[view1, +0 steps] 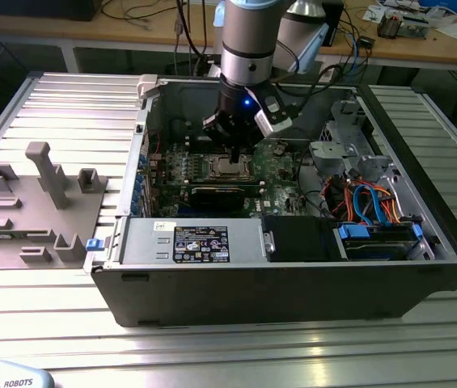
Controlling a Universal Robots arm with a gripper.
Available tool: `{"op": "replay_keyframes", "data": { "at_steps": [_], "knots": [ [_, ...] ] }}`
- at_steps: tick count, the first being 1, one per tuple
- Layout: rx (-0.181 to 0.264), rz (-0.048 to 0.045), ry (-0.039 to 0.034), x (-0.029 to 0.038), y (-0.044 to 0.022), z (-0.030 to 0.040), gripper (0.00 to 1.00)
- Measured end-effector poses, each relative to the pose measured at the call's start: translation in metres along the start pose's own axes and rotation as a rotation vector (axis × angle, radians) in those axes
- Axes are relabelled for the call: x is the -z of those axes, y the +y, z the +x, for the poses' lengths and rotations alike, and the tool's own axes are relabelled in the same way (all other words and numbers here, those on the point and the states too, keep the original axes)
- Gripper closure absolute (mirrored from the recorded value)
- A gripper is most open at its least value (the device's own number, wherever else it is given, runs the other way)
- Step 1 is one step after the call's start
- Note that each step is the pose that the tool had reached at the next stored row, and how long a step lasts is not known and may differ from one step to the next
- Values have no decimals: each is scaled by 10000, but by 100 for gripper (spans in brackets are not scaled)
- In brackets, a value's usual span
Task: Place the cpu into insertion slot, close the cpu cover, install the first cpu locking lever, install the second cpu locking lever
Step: 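Install the second cpu locking lever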
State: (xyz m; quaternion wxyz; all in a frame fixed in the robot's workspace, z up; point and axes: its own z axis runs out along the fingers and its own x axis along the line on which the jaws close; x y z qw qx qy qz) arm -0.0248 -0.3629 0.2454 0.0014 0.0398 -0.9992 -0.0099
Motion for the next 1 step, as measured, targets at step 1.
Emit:
{"op": "replay_keyframes", "data": {
  "at_steps": [1],
  "knots": [
    [0,0,0,0,0,0,89]
  ]
}}
